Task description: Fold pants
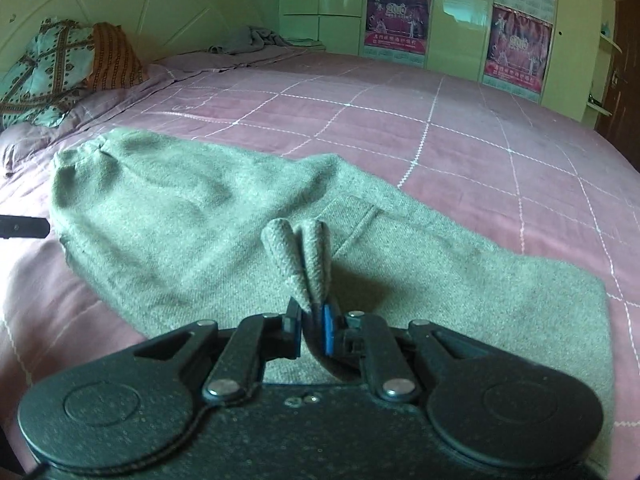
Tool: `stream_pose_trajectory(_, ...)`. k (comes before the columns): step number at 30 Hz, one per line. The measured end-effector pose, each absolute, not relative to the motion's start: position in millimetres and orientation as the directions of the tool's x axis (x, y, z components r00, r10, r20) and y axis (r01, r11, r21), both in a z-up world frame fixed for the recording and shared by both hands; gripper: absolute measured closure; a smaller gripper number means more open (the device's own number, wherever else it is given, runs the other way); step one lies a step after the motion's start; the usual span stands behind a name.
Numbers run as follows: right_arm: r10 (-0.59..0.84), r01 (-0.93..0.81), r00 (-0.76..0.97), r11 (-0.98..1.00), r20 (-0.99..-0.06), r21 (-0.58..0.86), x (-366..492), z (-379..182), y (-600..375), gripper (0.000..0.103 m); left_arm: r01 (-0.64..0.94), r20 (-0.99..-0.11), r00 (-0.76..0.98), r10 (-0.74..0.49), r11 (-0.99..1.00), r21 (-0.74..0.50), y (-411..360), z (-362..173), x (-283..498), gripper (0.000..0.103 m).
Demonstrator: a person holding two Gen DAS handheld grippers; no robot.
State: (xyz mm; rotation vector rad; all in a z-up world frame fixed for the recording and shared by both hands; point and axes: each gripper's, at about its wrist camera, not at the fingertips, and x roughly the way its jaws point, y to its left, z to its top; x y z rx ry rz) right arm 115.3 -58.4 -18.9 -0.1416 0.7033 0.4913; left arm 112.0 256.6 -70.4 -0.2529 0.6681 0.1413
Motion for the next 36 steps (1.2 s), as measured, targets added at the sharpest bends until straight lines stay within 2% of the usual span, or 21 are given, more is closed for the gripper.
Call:
stream_pose_trajectory(8,0.368,-0.555,0.691,0.821,-0.622,-0.131,92,-26,-42,0.088,-0.212,-0.637,0.769,0.050,0.960,-0.181,255,-72,113,0.049)
stream_pose_trajectory(12,0.411,-0.625,0.677,0.760,-0.610,-0.181,78,-24,-38,0.074,-0.211,-0.640,0.767,0.045,0.960,-0.185,254,-74,114,0.049)
stream_pose_trajectory(15,0.524,-0.638,0.647,0.770,-0.555,-0.017,80,-8,-51,0.078,-0.208,-0.644,0.764,0.044,0.961,-0.181,254,-75,115,0.049)
stream_pose_trajectory(18,0.477,-0.521,0.720,0.851,-0.505,0.061,90,-2,-58,0.082,-0.203,-0.648,0.761,0.042,0.963,-0.177,253,-77,116,0.049)
stream_pose_trajectory(19,0.445,-0.470,0.739,0.878,-0.506,0.087,95,-3,-60,0.088,-0.199,-0.649,0.760,0.040,0.964,-0.174,252,-77,117,0.049)
stream_pose_trajectory(21,0.458,-0.458,0.634,0.871,-0.624,0.174,111,-22,-53,0.095,-0.190,-0.647,0.762,0.038,0.967,-0.168,249,-77,119,0.049)
stream_pose_trajectory(22,0.458,-0.488,0.599,0.859,-0.657,0.153,111,-29,-44,0.095,-0.186,-0.643,0.765,0.037,0.968,-0.166,248,-77,119,0.049)
stream_pose_trajectory(23,0.466,-0.526,0.613,0.843,-0.638,0.111,104,-23,-41,0.095,-0.177,-0.636,0.771,0.033,0.970,-0.165,245,-75,118,0.049)
stream_pose_trajectory(24,0.526,-0.550,0.588,0.817,-0.615,0.173,103,-16,-47,0.097,-0.165,-0.626,0.779,0.025,0.972,-0.166,242,-73,118,0.049)
stream_pose_trajectory(25,0.585,-0.551,0.570,0.793,-0.577,0.260,102,-9,-58,0.095,-0.149,-0.617,0.787,0.011,0.974,-0.172,239,-71,118,0.049)
stream_pose_trajectory(26,0.591,-0.542,0.594,0.796,-0.546,0.272,98,-2,-67,0.091,-0.135,-0.605,0.796,-0.003,0.974,-0.182,233,-66,119,0.049)
stream_pose_trajectory(27,0.555,-0.522,0.639,0.821,-0.533,0.231,93,4,-75,0.086,-0.109,-0.591,0.806,-0.029,0.974,-0.196,226,-62,121,0.049)
stream_pose_trajectory(32,0.325,-0.308,0.784,0.943,-0.528,0.122,86,9,-160,0.086,0.045,-0.534,0.826,-0.180,0.966,-0.256,164,-43,154,0.049)
stream_pose_trajectory(34,0.218,-0.189,0.805,0.976,-0.551,0.111,91,5,-197,0.084,0.089,-0.555,0.801,-0.225,0.961,-0.261,133,-46,176,0.049)
stream_pose_trajectory(36,0.168,-0.099,0.807,0.984,-0.566,0.151,93,0,-227,0.084,0.114,-0.604,0.762,-0.235,0.966,-0.232,101,-57,196,0.060)
